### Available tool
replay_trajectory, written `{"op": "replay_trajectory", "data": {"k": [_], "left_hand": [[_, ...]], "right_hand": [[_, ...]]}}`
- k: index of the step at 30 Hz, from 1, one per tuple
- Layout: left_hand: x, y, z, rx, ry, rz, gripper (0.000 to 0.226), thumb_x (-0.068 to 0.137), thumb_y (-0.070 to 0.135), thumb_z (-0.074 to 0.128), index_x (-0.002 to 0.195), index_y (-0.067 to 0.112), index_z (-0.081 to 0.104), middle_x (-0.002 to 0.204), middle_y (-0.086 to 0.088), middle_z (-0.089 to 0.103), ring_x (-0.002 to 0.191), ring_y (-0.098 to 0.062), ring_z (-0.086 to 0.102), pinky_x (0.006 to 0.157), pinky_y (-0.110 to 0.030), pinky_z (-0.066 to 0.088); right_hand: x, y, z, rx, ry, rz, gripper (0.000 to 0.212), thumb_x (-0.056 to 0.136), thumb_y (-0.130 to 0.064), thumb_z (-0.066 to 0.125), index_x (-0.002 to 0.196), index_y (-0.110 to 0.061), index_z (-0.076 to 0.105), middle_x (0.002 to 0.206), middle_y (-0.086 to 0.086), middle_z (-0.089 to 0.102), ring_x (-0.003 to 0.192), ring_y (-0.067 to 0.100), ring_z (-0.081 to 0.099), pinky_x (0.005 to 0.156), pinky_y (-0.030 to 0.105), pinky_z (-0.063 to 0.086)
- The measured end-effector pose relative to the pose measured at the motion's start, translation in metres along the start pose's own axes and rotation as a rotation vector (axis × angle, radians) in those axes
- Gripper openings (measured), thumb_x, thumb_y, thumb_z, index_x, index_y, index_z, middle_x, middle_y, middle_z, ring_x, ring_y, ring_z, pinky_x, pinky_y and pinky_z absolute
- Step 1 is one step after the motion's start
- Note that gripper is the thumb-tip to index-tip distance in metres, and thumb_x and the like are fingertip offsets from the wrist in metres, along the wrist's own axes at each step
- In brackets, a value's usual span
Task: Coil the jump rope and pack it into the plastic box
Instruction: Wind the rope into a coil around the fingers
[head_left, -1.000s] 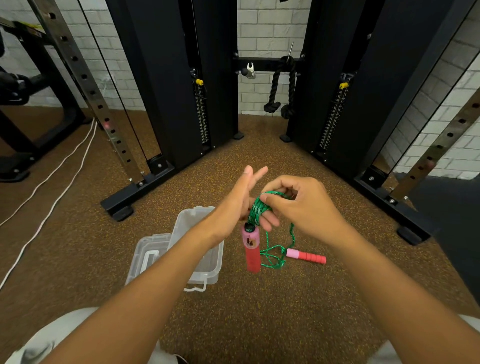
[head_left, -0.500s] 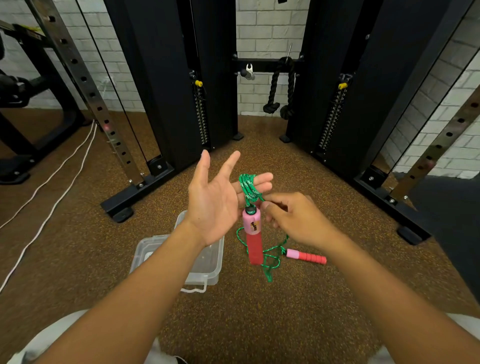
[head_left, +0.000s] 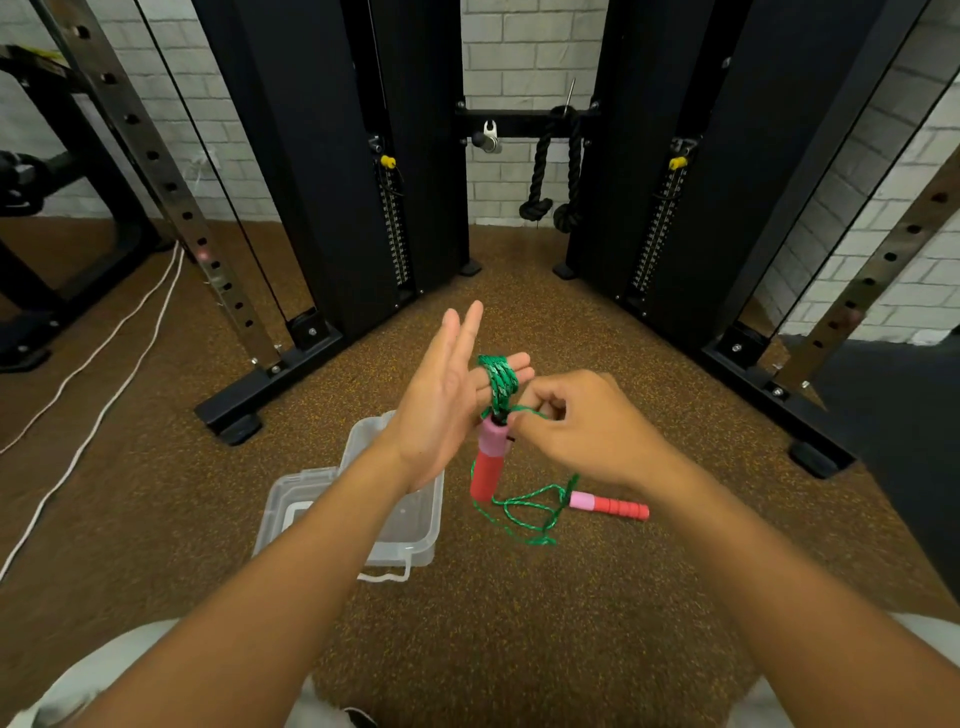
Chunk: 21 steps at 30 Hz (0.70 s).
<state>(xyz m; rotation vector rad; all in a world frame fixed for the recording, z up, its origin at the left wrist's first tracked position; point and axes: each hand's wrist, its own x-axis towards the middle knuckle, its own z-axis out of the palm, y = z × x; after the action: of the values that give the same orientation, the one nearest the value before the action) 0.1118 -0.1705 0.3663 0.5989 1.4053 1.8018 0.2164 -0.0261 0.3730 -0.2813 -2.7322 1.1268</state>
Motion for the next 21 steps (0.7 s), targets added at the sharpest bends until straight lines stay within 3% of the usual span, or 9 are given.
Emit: {"op": "replay_trajectory", "data": {"k": [3,6,8,11,14,16,18,19,21], "left_hand": [[-0.002,-0.004,0.003,0.18,-0.042,0.006,0.069,0.094,0.072,0.018,0.159,0.052,0.003,0.149,-0.018,0.055,0.136,-0.024,0.057,0.123,-0.048,0.025],[-0.002,-0.006,0.006,0.314,-0.052,0.02,0.069,0.096,0.074,0.017,0.159,0.051,-0.002,0.139,-0.018,0.063,0.13,-0.02,0.062,0.12,-0.043,0.031],[-0.003,-0.005,0.008,0.364,-0.049,0.019,0.068,0.097,0.069,0.013,0.16,0.048,-0.003,0.127,-0.018,0.071,0.12,-0.022,0.069,0.111,-0.038,0.04],[-0.004,-0.004,0.012,0.384,-0.061,0.004,0.07,0.098,0.07,0.01,0.162,0.043,-0.003,0.115,-0.022,0.075,0.106,-0.03,0.075,0.095,-0.028,0.054],[-0.001,-0.011,0.012,0.349,-0.094,-0.001,0.083,0.089,0.082,0.02,0.159,0.049,-0.01,0.122,-0.02,0.073,0.1,-0.035,0.075,0.107,-0.051,0.049],[0.001,-0.013,0.013,0.317,-0.114,0.0,0.086,0.087,0.084,0.021,0.157,0.05,-0.015,0.13,-0.028,0.066,0.095,-0.031,0.075,0.11,-0.054,0.047],[0.0,-0.01,0.016,0.25,-0.112,0.006,0.081,0.092,0.075,0.016,0.157,0.046,-0.021,0.113,-0.033,0.071,0.083,-0.029,0.074,0.098,-0.043,0.056],[-0.002,-0.007,0.017,0.209,-0.105,0.005,0.078,0.094,0.072,0.013,0.157,0.043,-0.022,0.106,-0.034,0.072,0.079,-0.028,0.073,0.086,-0.035,0.059],[-0.005,-0.001,0.02,0.126,-0.092,-0.005,0.072,0.099,0.069,0.008,0.158,0.041,-0.022,0.11,-0.039,0.068,0.077,-0.026,0.071,0.072,-0.029,0.057]], "right_hand": [[-0.001,-0.005,-0.009,0.138,-0.015,0.015,0.019,0.088,-0.017,0.069,0.069,-0.013,0.072,0.066,0.0,0.069,0.05,0.005,0.045,0.054,0.026,0.04],[0.0,-0.006,-0.018,0.277,0.003,0.01,0.013,0.09,-0.011,0.069,0.079,-0.007,0.074,0.07,0.014,0.07,0.059,0.018,0.055,0.057,0.03,0.046],[0.0,-0.005,-0.021,0.338,0.015,0.003,0.011,0.092,-0.012,0.069,0.084,-0.008,0.075,0.078,0.02,0.074,0.061,0.027,0.063,0.055,0.026,0.049],[0.0,-0.004,-0.021,0.309,0.02,-0.02,0.012,0.095,-0.015,0.068,0.086,-0.013,0.076,0.074,0.019,0.075,0.059,0.019,0.064,0.055,0.02,0.049],[0.002,-0.002,-0.017,0.259,0.033,-0.044,0.013,0.097,-0.022,0.067,0.088,-0.018,0.077,0.076,0.019,0.075,0.064,0.031,0.067,0.061,0.023,0.052],[0.003,0.0,-0.016,0.241,0.059,-0.041,0.015,0.097,-0.026,0.067,0.088,-0.021,0.077,0.076,0.018,0.076,0.066,0.03,0.07,0.062,0.023,0.052],[0.004,0.002,-0.015,0.265,0.073,-0.025,0.016,0.098,-0.024,0.066,0.089,-0.017,0.077,0.074,0.021,0.075,0.054,0.017,0.065,0.059,0.013,0.047],[0.005,0.004,-0.014,0.262,0.084,-0.011,0.017,0.098,-0.025,0.066,0.09,-0.017,0.077,0.073,0.018,0.075,0.053,0.01,0.061,0.059,0.014,0.046],[0.008,0.012,-0.011,0.234,0.11,0.025,0.016,0.098,-0.031,0.067,0.09,-0.023,0.078,0.073,0.007,0.076,0.06,0.009,0.061,0.061,0.031,0.05]]}}
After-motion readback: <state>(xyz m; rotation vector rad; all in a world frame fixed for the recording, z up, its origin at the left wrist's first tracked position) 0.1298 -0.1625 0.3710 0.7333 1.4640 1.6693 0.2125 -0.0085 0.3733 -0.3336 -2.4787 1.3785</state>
